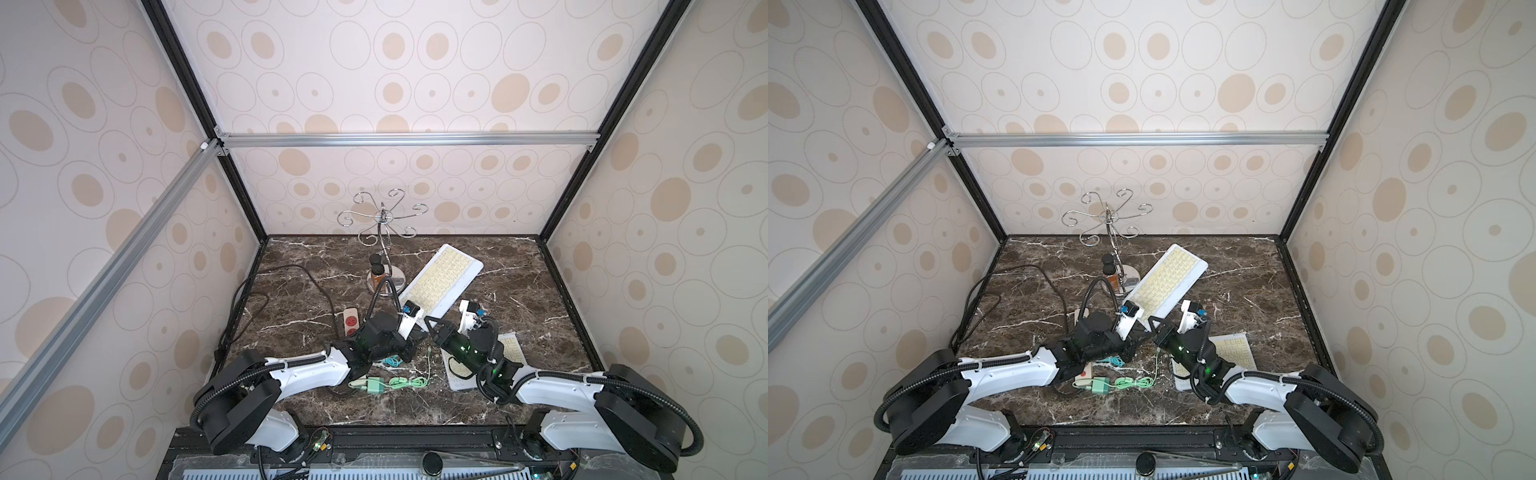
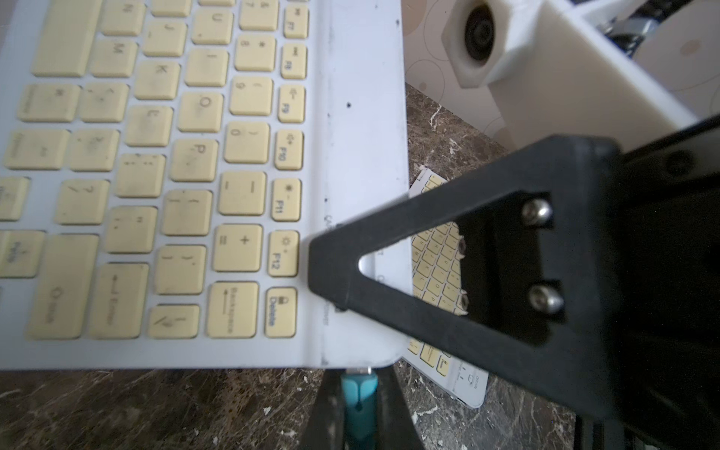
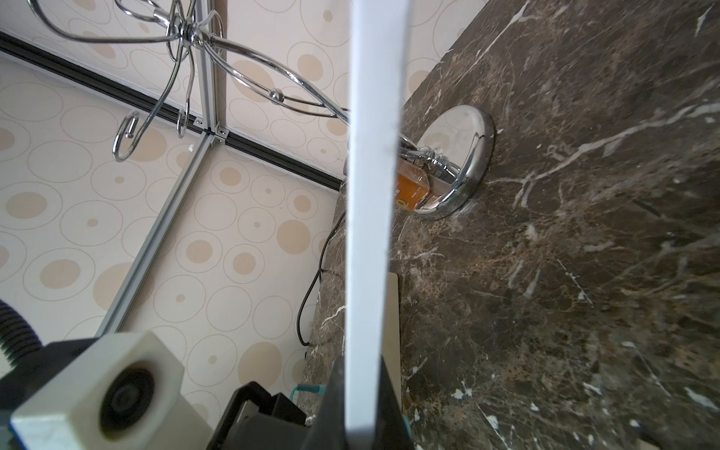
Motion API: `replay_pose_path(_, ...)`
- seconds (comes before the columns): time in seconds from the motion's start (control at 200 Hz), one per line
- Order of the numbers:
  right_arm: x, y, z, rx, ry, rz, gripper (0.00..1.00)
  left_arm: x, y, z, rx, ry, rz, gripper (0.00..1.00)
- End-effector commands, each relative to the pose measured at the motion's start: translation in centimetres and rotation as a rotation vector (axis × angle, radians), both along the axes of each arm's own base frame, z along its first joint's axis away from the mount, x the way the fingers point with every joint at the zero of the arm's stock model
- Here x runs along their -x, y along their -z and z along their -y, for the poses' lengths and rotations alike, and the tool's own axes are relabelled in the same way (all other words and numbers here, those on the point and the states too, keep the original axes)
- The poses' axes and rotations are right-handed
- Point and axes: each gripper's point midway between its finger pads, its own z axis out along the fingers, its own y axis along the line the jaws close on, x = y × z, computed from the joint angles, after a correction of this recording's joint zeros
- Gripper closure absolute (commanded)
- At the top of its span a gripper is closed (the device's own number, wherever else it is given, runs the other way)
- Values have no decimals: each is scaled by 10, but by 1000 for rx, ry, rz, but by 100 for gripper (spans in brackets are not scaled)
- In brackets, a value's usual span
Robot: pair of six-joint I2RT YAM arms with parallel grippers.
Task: Unplug the wireless keyboard
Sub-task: Remove the power cord from the keyboard.
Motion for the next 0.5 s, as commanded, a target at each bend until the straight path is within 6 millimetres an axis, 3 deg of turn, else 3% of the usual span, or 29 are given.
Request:
replay_pose_path(0.0,-21,-7,32,-2,169,44,100,23,-12,9,62,106,-7,100)
replay_pose_path(0.495,-23,-3,41,24,209,47,100,32,-9,2,104,109,-15,100)
